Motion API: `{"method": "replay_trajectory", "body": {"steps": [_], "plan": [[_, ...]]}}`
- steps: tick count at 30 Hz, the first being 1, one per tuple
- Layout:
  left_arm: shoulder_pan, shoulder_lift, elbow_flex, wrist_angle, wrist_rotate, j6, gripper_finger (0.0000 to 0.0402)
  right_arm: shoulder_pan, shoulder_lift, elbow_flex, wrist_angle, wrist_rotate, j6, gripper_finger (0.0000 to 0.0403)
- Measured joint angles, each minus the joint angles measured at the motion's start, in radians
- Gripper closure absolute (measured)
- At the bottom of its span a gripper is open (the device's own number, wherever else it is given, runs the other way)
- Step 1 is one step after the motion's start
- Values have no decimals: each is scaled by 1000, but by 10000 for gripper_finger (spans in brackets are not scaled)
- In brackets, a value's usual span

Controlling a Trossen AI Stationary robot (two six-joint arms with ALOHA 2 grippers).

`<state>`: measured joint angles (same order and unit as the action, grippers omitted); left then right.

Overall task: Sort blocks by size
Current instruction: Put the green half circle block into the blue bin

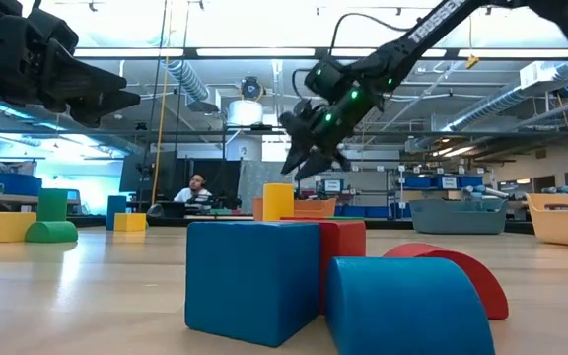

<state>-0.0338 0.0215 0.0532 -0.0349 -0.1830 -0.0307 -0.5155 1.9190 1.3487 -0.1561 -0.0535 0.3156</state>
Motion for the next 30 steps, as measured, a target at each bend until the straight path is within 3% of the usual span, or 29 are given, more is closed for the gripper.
{"method": "replay_trajectory", "body": {"steps": [6, 13, 23, 30], "plan": [[0, 0, 0, 0, 0, 0, 149, 29, -133, -22, -155, 12, -3, 221], [0, 0, 0, 2, 0, 0, 149, 151, -368, -234, -152, 153, 57, 222], [0, 0, 0, 56, 0, 0, 149, 468, -707, -582, -149, 415, 343, 222], [0, 0, 0, 124, -7, 0, 149, 693, -824, -728, -107, 527, 569, 224]]}}
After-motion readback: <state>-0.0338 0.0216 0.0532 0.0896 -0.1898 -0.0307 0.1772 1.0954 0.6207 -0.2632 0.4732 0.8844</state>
